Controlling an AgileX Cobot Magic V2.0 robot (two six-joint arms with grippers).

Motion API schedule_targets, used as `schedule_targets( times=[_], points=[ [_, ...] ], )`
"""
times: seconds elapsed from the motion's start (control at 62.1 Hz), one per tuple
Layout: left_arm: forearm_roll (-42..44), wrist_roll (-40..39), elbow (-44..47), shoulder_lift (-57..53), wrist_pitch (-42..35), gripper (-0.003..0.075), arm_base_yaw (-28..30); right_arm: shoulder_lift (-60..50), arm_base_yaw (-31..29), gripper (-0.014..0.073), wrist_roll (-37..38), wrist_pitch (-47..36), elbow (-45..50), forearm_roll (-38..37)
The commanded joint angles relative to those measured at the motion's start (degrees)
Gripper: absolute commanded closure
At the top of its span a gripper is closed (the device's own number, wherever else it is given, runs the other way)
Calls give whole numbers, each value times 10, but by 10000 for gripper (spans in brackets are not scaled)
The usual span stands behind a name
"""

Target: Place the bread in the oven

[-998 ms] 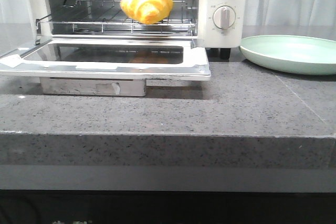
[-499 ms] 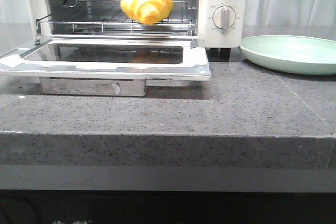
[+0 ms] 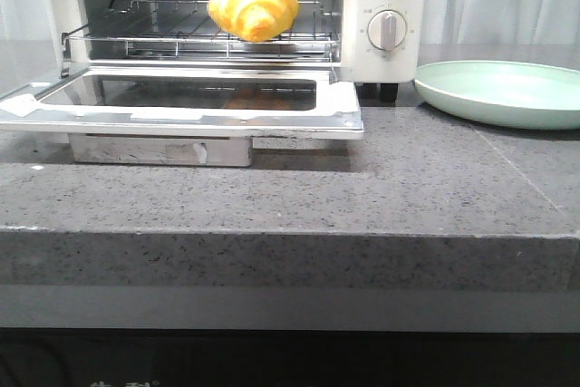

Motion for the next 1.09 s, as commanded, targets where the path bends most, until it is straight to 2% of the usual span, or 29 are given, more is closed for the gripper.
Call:
schedule_targets(
  times=[0.0, 0.129, 0.241, 0.402, 0.611, 0.708, 0.837, 0.998, 1.078],
  points=[
    [1, -6, -16, 1, -37, 738, -5, 0, -3, 664, -5, -35, -16, -13],
    [7, -6, -3, -18, -50, 738, 12, 0, -3, 664, -5, -35, -16, -13],
    [-52, -6, 48, -71, -87, 738, 65, 0, -3, 664, -5, -35, -16, -13],
    [-144, -6, 205, -193, -229, 738, 162, 0, -3, 664, -5, -35, -16, -13],
    [-213, -6, 415, -338, -389, 738, 237, 0, -3, 664, -5, -35, -16, -13],
    [-215, -6, 493, -392, -453, 738, 245, 0, -3, 664, -5, -35, -16, -13],
    [-215, -1, 549, -435, -531, 738, 245, 0, -3, 664, -5, -35, -16, -13],
    [-183, 0, 589, -463, -587, 738, 246, 0, -3, 664, -5, -35, -16, -13],
    [-158, 0, 588, -469, -579, 738, 253, 0, -3, 664, -5, -35, -16, -13]
  ],
)
